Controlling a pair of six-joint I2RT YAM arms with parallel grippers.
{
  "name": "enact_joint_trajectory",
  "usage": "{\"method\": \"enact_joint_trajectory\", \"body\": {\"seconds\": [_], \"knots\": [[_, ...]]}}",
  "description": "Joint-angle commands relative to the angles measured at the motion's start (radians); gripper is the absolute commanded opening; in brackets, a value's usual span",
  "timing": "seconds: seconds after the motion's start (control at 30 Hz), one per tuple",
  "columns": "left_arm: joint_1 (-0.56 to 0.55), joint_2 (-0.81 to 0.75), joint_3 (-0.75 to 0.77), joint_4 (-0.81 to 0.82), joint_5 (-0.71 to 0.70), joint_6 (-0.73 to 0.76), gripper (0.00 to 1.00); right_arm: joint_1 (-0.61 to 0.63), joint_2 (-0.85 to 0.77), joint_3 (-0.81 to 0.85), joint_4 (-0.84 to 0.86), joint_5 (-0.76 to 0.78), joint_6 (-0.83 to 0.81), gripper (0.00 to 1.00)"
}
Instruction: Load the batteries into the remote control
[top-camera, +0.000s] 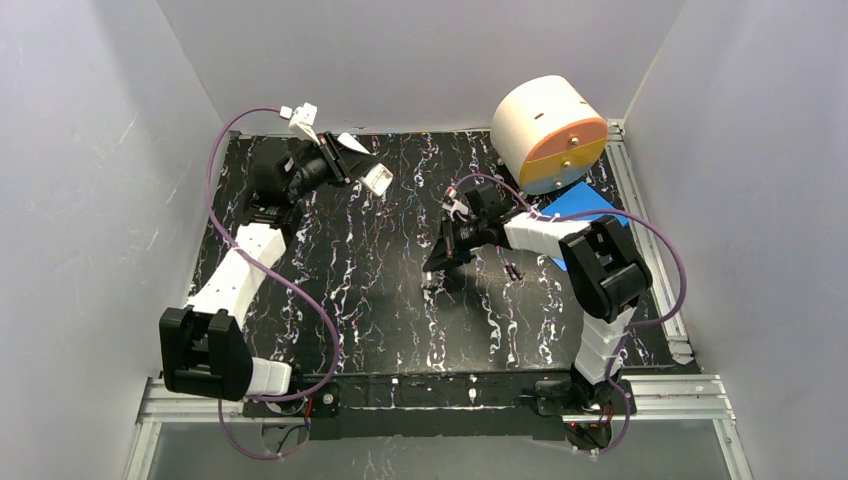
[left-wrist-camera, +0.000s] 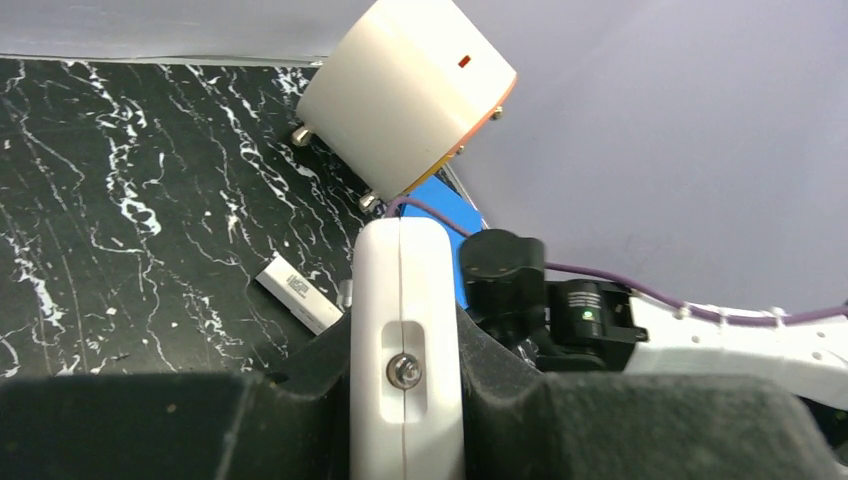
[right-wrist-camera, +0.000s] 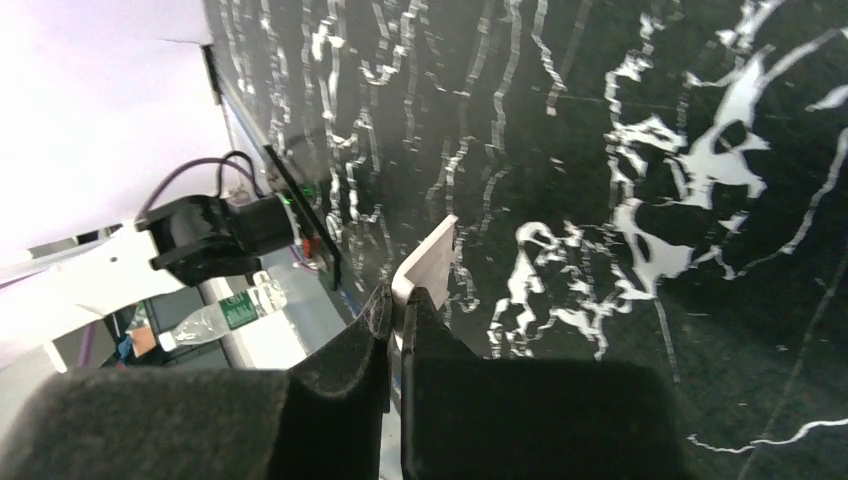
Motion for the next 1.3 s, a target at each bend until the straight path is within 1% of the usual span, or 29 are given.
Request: {"method": "enact_joint_trajectory", "body": {"seconds": [0.0,0.1,0.23,0.4,0.43,0.5,0.57,0.6,0.67,0.7,0.73,0.77,0.8,0.83,0.9,0.97,1.1,1.2,1.27], "knots": [[0.001,-0.041,0.042,-0.007,0.078,-0.014,0.0,-0.006,0.039,0.074,-0.112,-0.022,-0.108,0.13],[0.001,-0.043,0.048,-0.007,0.094,-0.025,0.0,-0.006,0.071,0.109,-0.218,0.043,-0.157,0.23],[0.001,-0.05,0.053,-0.007,0.098,-0.034,0.0,-0.017,0.114,0.142,-0.333,0.119,-0.175,0.28],[0.001,-0.048,0.071,-0.007,0.107,-0.042,0.0,-0.019,0.108,0.171,-0.392,0.193,-0.201,0.32],[0.001,-0.047,0.075,-0.007,0.112,-0.045,0.0,-0.02,0.093,0.184,-0.4,0.211,-0.209,0.33],[0.001,-0.044,0.082,-0.007,0.12,-0.049,0.0,-0.02,0.044,0.194,-0.367,0.199,-0.223,0.38],[0.001,-0.039,0.089,-0.007,0.129,-0.064,0.0,-0.02,-0.033,0.194,-0.299,0.172,-0.233,0.45],[0.001,-0.036,0.094,-0.008,0.129,-0.074,0.0,-0.019,-0.081,0.187,-0.256,0.167,-0.233,0.51],[0.002,-0.031,0.096,0.002,0.125,-0.108,0.0,-0.02,-0.186,0.154,-0.118,0.174,-0.203,0.64],[0.0,-0.03,0.097,0.013,0.121,-0.13,0.0,-0.02,-0.24,0.113,-0.03,0.186,-0.166,0.72],[0.0,-0.03,0.097,0.034,0.116,-0.156,0.0,-0.019,-0.291,0.077,0.132,0.212,-0.086,0.81],[0.0,-0.031,0.096,0.053,0.11,-0.18,0.0,-0.019,-0.338,0.039,0.256,0.236,-0.015,0.87],[0.0,-0.032,0.095,0.072,0.106,-0.209,0.0,-0.021,-0.369,0.005,0.386,0.253,0.058,0.91],[0.0,-0.031,0.097,0.095,0.101,-0.24,0.0,-0.019,-0.392,-0.023,0.519,0.268,0.138,0.93],[-0.001,-0.031,0.103,0.134,0.096,-0.306,0.0,-0.019,-0.396,-0.053,0.734,0.293,0.287,0.94],[0.0,-0.03,0.11,0.176,0.09,-0.392,0.0,-0.017,-0.363,-0.049,0.893,0.295,0.411,0.94],[-0.002,-0.024,0.12,0.245,0.079,-0.531,0.0,0.005,-0.284,0.033,1.0,0.28,0.543,0.95],[-0.002,-0.023,0.118,0.297,0.07,-0.609,0.0,0.037,-0.232,0.131,0.969,0.282,0.556,0.96],[-0.002,-0.026,0.122,0.316,0.065,-0.632,0.0,0.059,-0.21,0.185,0.954,0.294,0.555,0.95]]}}
